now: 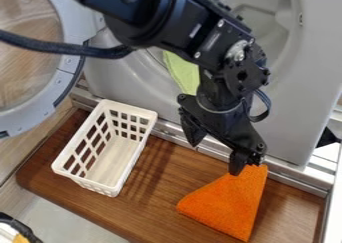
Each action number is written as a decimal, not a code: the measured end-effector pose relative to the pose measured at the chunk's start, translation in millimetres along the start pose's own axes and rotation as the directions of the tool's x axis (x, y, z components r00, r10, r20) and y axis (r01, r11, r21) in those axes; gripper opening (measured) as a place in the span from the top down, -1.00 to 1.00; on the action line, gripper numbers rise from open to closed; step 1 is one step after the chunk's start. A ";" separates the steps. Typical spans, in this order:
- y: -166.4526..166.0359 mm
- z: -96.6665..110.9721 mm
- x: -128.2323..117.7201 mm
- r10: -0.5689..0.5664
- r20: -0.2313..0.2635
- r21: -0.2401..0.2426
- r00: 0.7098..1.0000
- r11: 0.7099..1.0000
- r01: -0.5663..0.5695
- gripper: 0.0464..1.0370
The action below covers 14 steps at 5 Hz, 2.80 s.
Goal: Take the green cloth from the washing machine and put it in the basket.
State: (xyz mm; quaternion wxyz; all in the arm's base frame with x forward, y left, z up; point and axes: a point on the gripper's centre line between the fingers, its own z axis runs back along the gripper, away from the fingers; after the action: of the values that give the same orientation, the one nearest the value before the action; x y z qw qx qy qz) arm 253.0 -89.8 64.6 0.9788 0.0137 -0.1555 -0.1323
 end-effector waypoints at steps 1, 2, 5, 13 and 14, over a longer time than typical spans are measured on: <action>-0.4 -4.2 -4.1 -0.002 -0.020 0.000 1.000 1.000 0.002 -0.93; 22.2 -3.3 5.3 0.048 0.003 0.009 0.999 0.999 -0.048 -0.93; 115.2 -31.2 79.1 0.216 0.264 0.076 0.940 0.967 -0.243 -0.93; 113.8 -56.0 92.2 0.289 0.265 0.067 0.920 0.946 -0.316 0.74; 111.4 -27.0 92.6 0.301 0.300 0.041 0.905 0.944 -0.328 0.92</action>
State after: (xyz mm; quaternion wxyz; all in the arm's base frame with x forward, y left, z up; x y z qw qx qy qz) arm 374.5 -7.1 74.3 0.9523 0.0131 -0.3031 0.0339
